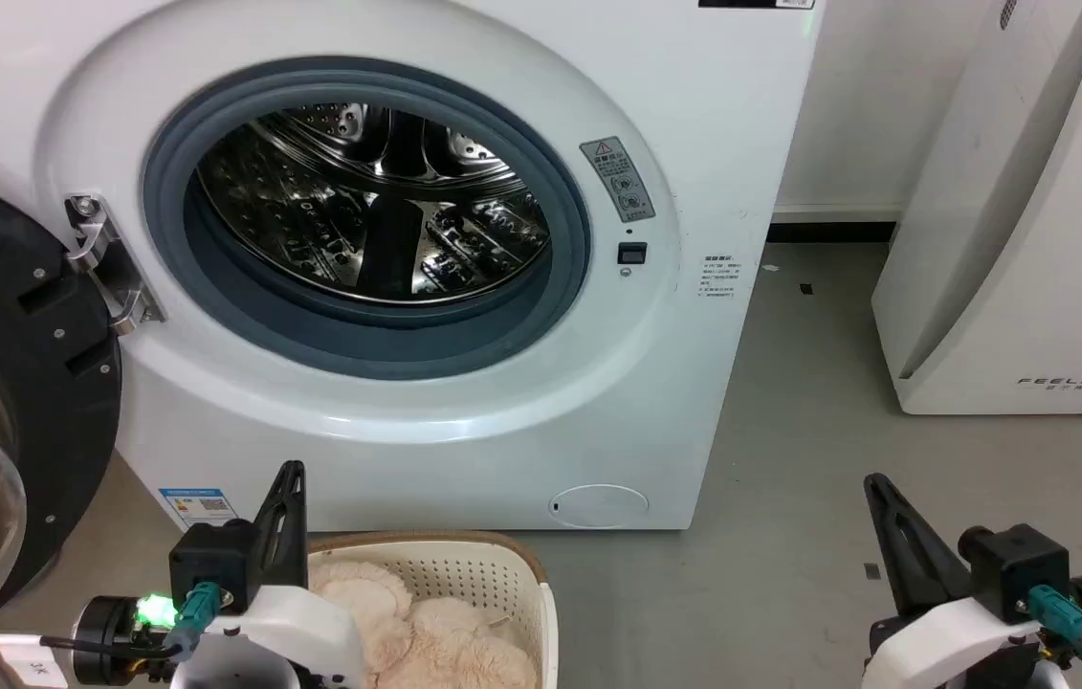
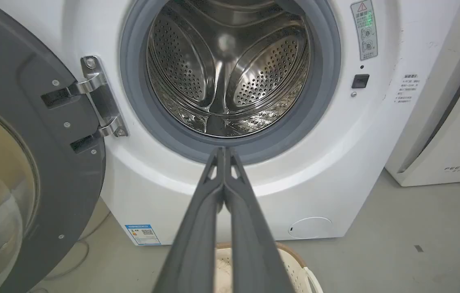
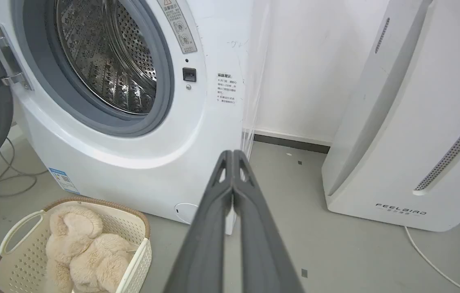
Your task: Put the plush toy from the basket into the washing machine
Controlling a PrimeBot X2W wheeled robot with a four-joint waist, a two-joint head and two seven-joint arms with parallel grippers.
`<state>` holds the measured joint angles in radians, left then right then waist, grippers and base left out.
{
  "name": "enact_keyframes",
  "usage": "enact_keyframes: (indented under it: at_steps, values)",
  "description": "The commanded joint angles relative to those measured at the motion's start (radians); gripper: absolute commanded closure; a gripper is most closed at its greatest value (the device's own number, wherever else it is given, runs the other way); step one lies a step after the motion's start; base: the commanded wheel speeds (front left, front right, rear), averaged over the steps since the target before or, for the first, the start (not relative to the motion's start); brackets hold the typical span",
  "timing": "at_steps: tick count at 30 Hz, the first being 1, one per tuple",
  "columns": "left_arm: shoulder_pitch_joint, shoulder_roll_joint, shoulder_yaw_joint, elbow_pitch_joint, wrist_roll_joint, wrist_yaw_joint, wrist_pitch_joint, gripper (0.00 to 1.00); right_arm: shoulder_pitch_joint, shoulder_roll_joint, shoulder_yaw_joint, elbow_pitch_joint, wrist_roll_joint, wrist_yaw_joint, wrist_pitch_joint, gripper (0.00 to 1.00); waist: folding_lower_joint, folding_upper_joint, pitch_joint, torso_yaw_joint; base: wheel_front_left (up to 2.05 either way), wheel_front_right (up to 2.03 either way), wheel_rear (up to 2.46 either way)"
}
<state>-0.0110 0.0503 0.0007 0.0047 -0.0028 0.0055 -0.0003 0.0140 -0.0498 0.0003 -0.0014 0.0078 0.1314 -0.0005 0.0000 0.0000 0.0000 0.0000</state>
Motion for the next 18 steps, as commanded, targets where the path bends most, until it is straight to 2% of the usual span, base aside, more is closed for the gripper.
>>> enact_keyframes:
  at_steps: [1,18]
  values:
    - [0.011,0.000,-0.001,-0.005,0.003,-0.005,0.000,1.00,-0.014,0.000,0.000,0.001,-0.008,-0.001,0.000,1.00,0.0000,0.0000,0.000,0.000,0.00,0.00,0.00]
    - [0.011,0.000,-0.001,-0.005,0.003,-0.005,0.000,1.00,-0.014,0.000,0.000,0.001,-0.008,-0.001,0.000,1.00,0.0000,0.0000,0.000,0.000,0.00,0.00,0.00]
